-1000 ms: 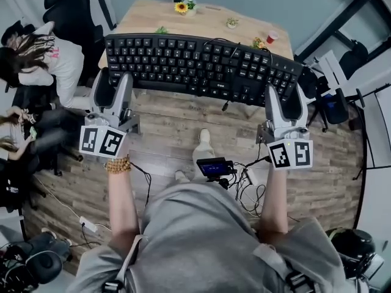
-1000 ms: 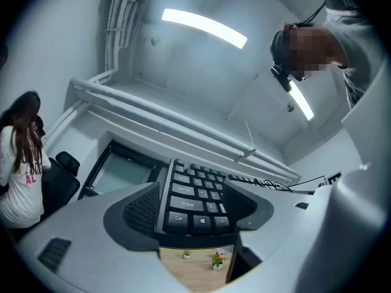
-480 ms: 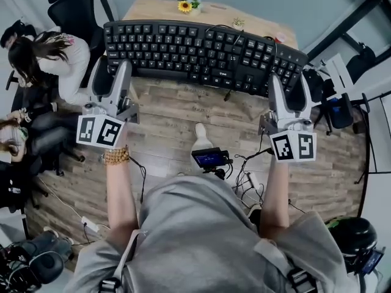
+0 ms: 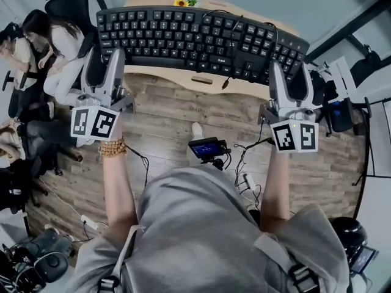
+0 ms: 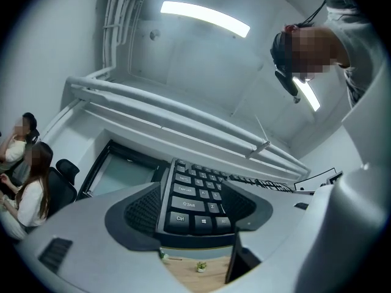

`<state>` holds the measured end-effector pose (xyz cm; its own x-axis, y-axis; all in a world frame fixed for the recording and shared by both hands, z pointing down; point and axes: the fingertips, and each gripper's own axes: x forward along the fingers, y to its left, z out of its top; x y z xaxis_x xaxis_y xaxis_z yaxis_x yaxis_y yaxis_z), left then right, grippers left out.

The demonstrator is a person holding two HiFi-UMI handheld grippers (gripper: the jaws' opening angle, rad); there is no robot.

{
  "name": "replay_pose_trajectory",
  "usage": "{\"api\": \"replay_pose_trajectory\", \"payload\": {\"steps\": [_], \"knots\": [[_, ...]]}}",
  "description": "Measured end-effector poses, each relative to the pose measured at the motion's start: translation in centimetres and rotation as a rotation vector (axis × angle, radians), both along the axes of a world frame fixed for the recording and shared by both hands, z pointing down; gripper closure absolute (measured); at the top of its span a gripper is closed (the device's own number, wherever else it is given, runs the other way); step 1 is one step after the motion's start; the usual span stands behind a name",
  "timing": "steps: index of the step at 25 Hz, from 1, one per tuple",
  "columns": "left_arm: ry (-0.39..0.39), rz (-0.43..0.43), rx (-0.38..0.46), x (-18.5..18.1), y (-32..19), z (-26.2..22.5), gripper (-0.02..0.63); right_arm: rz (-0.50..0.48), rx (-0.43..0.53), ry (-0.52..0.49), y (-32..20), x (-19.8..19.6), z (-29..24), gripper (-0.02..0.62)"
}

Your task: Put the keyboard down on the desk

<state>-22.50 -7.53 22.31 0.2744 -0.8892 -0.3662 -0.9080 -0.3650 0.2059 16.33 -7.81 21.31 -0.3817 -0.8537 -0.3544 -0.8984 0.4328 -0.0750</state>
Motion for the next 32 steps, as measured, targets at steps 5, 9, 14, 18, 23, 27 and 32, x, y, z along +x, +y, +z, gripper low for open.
{"api": "replay_pose_trajectory", "payload": {"steps": [5, 9, 14, 18, 23, 27, 32], "knots": [[0.005, 0.001, -0.004, 0.3, -2.0, 0.0, 0.296, 0.0, 0.002, -0.001, -1.8, 0.3, -0.2, 0.282], [0.007, 0.004, 0.0, 0.3, -2.0, 0.2, 0.296, 0.004, 0.008, -0.001, -1.6, 0.4, 0.1, 0.282], [0.007, 0.006, 0.009, 1.8, -5.6, -0.1, 0.296, 0.002, 0.011, -0.003, -5.1, 1.8, -0.1, 0.284], [0.009, 0.007, 0.008, 3.3, -8.9, -0.2, 0.296, 0.0, 0.017, -0.003, -8.2, 3.4, -0.3, 0.284], [0.008, -0.003, -0.004, 4.2, -13.2, 0.3, 0.298, -0.008, 0.002, -0.01, -12.6, 4.4, 0.5, 0.285], [0.006, -0.014, -0.007, 4.0, -14.6, 0.7, 0.299, -0.02, -0.003, -0.012, -14.3, 4.2, 0.9, 0.287], [0.003, -0.024, -0.022, 2.9, -15.9, 1.8, 0.301, -0.033, -0.015, -0.014, -15.8, 3.1, 2.1, 0.29]]}}
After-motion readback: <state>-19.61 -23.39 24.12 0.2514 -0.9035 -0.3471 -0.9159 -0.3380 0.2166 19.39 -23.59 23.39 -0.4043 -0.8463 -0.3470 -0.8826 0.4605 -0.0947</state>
